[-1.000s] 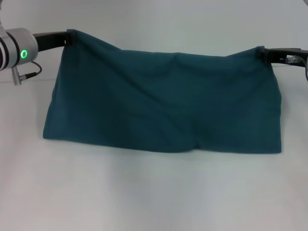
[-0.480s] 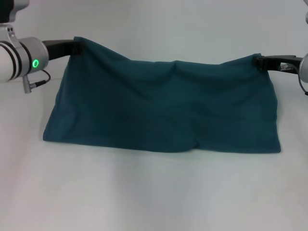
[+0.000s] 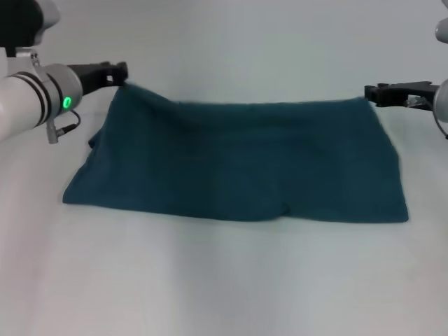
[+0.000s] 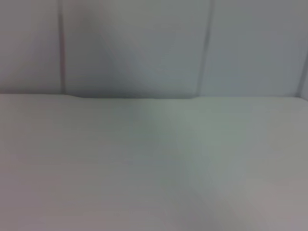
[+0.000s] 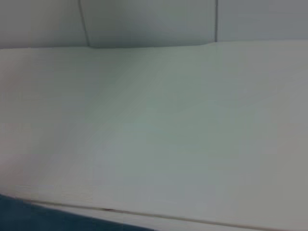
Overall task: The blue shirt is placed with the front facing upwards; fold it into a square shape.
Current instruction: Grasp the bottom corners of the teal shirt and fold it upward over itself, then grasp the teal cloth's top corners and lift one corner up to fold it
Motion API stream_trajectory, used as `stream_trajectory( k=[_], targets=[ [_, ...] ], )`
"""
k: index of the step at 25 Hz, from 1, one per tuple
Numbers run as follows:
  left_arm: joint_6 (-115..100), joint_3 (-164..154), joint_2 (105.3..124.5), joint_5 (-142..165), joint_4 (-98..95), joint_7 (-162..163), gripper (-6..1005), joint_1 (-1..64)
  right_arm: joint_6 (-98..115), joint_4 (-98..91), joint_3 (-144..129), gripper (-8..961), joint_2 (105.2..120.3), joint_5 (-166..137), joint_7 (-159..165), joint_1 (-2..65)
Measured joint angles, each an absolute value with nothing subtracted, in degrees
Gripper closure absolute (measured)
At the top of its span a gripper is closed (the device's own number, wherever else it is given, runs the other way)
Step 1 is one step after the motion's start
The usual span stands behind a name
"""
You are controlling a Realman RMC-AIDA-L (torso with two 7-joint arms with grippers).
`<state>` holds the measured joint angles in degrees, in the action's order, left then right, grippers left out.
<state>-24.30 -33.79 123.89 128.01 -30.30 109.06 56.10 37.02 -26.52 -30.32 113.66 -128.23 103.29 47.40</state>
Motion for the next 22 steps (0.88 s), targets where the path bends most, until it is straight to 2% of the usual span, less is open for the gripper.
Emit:
stream_trajectory(
  k=[6,11,13,15,21,22],
  targets=[
    [-20.5,-33.9,123.86,123.5,-31.0,108.7,675,54.7,35.8,-27.0,-29.9,581,113.02,-128.1,103.5,46.8],
    [-20.7,-34.6,123.66,122.7,-32.6,108.8,567,53.2,38.8,-28.6,-29.9,379,113.12,-127.6,103.5,45.4],
    [-23.1,-35.4,123.52,122.7,-33.1,109.1,524,52.3,42.3,-29.4,-29.9,331,113.09,-127.0,103.6,44.4],
    [-27.2,-35.6,123.51,122.6,-34.6,109.6,317,50.8,45.8,-30.8,-29.8,284,113.12,-126.5,104.2,42.9],
    [-39.1,-36.0,123.44,122.6,-40.9,112.0,98,44.8,56.9,-37.7,-30.0,141,113.58,-125.8,110.3,36.5],
    [-40.3,-36.0,123.43,122.7,-41.9,112.4,88,43.8,58.7,-38.4,-30.1,126,113.51,-125.9,111.4,35.6]
  ],
)
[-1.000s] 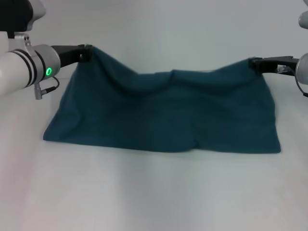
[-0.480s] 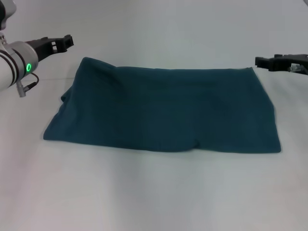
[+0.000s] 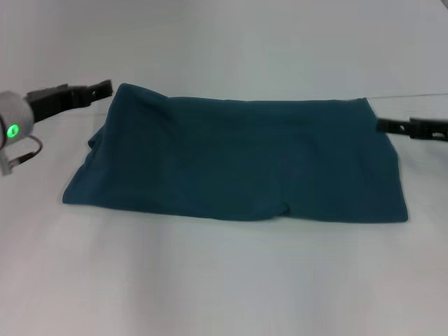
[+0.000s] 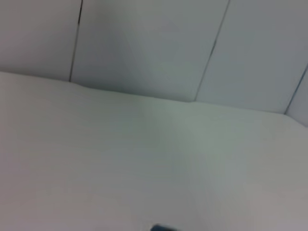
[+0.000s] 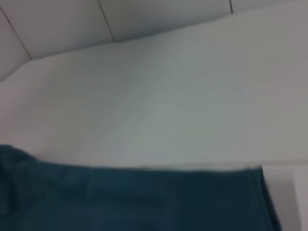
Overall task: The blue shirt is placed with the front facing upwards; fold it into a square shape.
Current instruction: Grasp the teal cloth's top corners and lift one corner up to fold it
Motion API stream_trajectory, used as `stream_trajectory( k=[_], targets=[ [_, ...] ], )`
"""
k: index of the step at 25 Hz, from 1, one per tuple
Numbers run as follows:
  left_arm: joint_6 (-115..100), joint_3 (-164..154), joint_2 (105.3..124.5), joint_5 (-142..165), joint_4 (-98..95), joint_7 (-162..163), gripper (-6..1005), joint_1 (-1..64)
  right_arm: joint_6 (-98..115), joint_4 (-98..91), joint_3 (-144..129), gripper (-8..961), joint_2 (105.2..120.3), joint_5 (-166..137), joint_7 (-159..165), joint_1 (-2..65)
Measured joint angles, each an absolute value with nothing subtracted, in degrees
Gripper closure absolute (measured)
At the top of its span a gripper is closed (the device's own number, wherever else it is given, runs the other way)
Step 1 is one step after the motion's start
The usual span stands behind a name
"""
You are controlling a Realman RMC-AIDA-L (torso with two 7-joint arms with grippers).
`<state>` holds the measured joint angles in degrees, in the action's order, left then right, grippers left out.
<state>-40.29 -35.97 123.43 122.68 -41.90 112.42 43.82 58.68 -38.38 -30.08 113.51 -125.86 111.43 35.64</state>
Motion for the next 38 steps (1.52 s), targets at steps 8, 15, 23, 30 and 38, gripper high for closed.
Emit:
stream_trajectory(
  k=[8,15,23,30,38],
  targets=[
    [-45.5,-36.2,121.55,123.3,-43.2,115.2,48,39.3,70.2,-43.0,-29.7,55,112.23,-125.8,118.6,30.3],
    [-46.8,-36.2,120.93,129.9,-42.9,120.2,49,37.7,74.4,-43.2,-28.6,56,111.44,-125.8,120.2,28.6],
    [-49.5,-36.2,121.28,134.8,-42.9,122.6,51,36.2,75.0,-43.2,-28.1,56,111.35,-125.9,120.8,28.3],
    [-55.3,-36.2,121.24,135.4,-43.1,122.5,53,35.7,75.3,-43.2,-28.1,56,111.35,-125.9,120.9,28.4],
    [-53.4,-36.6,121.85,136.7,-42.6,122.1,54,35.6,75.3,-43.2,-28.5,56,111.35,-126.0,120.9,28.7]
  ],
)
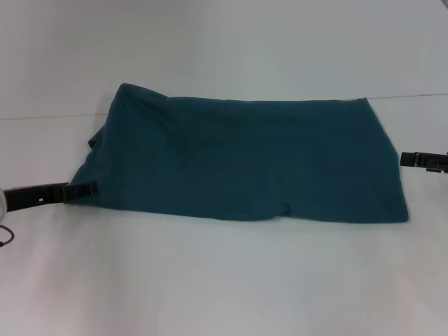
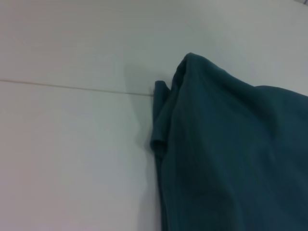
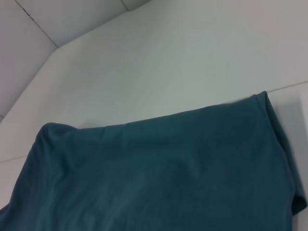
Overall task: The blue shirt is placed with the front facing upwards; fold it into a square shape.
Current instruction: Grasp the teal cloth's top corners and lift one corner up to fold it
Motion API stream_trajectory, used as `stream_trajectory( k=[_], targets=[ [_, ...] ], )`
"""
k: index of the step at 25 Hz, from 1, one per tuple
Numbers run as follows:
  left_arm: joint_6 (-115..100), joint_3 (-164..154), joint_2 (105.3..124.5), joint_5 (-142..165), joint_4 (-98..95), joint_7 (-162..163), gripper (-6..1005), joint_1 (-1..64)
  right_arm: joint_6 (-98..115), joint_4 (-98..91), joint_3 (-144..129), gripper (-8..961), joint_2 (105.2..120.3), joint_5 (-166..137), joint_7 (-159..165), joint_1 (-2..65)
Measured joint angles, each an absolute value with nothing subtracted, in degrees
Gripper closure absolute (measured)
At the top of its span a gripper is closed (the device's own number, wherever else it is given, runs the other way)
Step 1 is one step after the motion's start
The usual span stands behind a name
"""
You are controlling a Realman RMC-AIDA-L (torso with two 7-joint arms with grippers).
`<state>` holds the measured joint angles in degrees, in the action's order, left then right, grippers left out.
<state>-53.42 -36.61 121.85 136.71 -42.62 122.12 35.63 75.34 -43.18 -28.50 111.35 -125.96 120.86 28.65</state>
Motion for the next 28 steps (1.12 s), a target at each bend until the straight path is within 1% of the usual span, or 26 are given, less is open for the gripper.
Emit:
stream_trajectory(
  k=[28],
  targets=[
    [-49.2,-39.2,122.08,136.9,-40.6,122.0,60,36.1,75.8,-42.9,-28.5,55,111.53,-126.0,120.8,28.9]
  ],
)
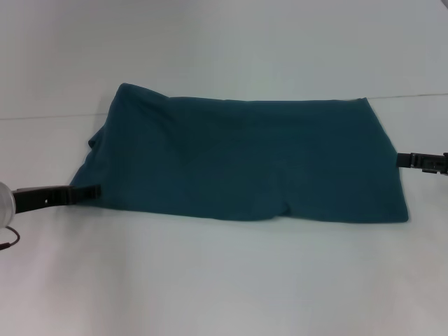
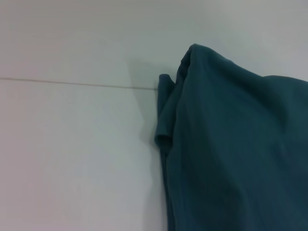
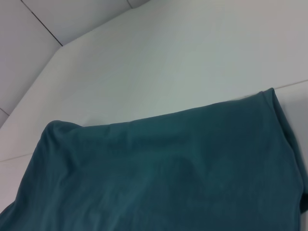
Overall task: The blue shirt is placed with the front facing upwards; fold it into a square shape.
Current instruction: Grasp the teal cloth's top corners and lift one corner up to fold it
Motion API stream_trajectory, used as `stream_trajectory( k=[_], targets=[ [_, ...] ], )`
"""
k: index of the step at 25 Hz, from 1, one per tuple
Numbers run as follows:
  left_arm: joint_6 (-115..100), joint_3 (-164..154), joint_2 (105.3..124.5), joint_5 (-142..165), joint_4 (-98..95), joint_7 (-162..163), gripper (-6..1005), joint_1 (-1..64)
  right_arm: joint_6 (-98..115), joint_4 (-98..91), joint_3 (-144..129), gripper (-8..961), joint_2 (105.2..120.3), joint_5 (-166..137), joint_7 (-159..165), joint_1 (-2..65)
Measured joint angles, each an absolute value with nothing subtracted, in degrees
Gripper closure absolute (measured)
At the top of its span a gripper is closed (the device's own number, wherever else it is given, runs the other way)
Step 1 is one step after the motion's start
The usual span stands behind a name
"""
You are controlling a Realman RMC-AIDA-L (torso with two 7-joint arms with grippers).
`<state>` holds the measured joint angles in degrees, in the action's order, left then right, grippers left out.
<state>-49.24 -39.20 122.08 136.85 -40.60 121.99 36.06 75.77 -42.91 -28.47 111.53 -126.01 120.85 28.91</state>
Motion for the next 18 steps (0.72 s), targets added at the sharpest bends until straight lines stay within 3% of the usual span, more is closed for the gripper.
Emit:
stream_trajectory(
  k=[18],
  targets=[
    [-49.1,-39.2,122.24,137.8,-39.8,122.1,64,36.5,75.8,-43.1,-28.5,56,111.53,-125.9,120.8,28.9]
  ],
)
